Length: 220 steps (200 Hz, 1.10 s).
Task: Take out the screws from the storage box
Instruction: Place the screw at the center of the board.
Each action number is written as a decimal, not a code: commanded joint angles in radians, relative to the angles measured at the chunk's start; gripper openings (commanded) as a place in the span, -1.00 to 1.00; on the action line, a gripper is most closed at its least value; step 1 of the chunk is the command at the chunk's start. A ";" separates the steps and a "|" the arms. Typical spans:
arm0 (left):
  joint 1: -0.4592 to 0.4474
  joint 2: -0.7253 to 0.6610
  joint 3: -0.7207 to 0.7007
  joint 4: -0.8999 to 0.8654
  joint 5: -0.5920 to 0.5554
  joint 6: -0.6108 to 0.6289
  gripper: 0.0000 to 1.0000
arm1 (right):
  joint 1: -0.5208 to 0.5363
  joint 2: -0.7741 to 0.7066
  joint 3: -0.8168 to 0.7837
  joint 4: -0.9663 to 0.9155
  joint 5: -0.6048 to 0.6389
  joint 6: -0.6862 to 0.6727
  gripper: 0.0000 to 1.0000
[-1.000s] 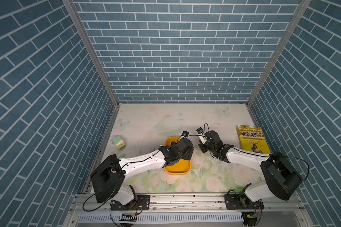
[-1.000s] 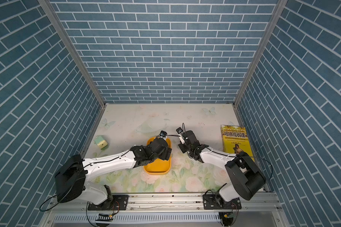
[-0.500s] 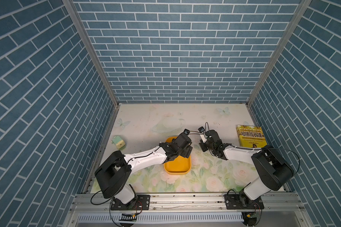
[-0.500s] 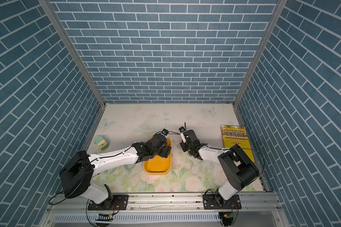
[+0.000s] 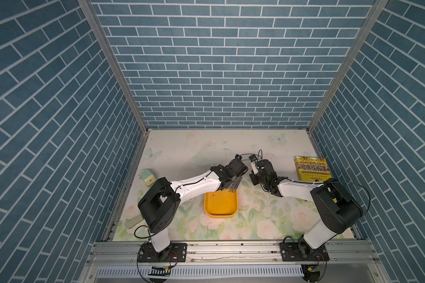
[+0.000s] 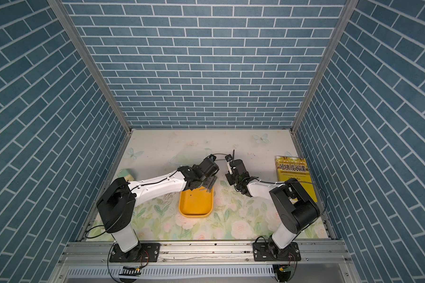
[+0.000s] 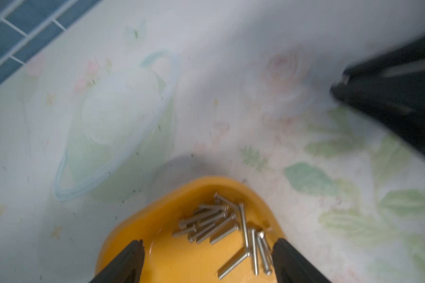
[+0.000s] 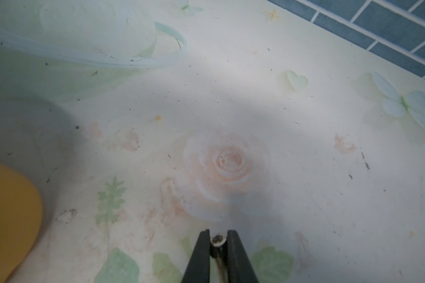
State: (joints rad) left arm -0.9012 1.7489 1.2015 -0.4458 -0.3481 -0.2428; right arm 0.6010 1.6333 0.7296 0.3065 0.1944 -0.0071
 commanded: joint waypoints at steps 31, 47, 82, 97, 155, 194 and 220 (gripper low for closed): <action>-0.004 -0.052 -0.074 0.028 0.134 0.007 0.49 | -0.004 -0.034 -0.015 0.025 0.042 -0.009 -1.00; -0.004 -0.034 -0.108 0.056 0.145 0.002 0.48 | -0.004 -0.028 -0.012 0.019 0.048 -0.001 -1.00; -0.004 -0.010 -0.117 0.068 0.196 0.005 0.48 | -0.004 0.009 0.004 -0.011 0.045 0.017 -1.00; -0.004 -0.005 -0.107 0.041 0.201 0.007 0.48 | -0.006 0.020 0.008 -0.024 0.034 0.024 -0.97; 0.002 0.015 -0.114 0.048 0.211 0.007 0.40 | -0.007 0.043 -0.013 -0.047 0.014 0.057 -0.84; 0.044 0.032 -0.115 0.073 0.234 0.001 0.34 | -0.007 0.066 0.008 -0.062 -0.003 0.061 -0.67; 0.062 0.054 -0.100 0.070 0.232 0.002 0.26 | -0.007 0.066 0.005 -0.058 -0.007 0.060 -0.54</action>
State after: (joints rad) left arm -0.8585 1.7695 1.0859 -0.3737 -0.1242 -0.2386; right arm 0.5972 1.6905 0.7254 0.2604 0.1982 0.0265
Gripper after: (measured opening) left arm 0.639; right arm 0.202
